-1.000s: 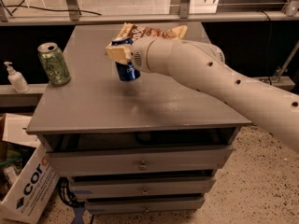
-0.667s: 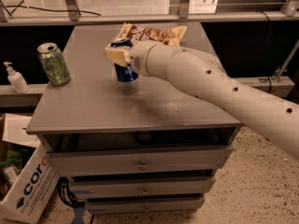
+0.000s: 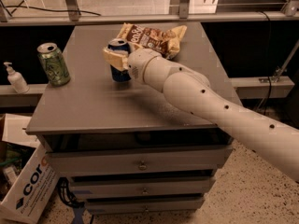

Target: Place pepsi can upright

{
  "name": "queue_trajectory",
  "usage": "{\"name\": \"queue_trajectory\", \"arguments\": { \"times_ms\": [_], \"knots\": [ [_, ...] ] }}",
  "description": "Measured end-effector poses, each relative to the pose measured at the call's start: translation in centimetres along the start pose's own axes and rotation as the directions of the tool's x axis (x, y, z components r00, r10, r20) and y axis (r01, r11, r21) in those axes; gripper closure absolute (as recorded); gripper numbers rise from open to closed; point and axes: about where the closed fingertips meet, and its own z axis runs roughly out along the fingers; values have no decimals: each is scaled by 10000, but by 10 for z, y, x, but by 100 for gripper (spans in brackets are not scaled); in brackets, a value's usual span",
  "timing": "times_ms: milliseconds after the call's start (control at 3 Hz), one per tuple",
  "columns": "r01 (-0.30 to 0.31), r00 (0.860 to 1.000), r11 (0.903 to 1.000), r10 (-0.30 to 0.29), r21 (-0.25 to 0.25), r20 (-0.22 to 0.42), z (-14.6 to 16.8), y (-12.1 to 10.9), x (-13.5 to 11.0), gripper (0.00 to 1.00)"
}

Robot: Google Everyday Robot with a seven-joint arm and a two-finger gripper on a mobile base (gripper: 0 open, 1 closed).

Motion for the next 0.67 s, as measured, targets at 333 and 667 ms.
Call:
{"name": "queue_trajectory", "arguments": {
  "times_ms": [333,667],
  "knots": [
    [242,9976,9997,-240,34,-656,1,0,-5,100],
    [584,9934,9983,-575,65,-992,1,-1,-9,100]
  ]
}}
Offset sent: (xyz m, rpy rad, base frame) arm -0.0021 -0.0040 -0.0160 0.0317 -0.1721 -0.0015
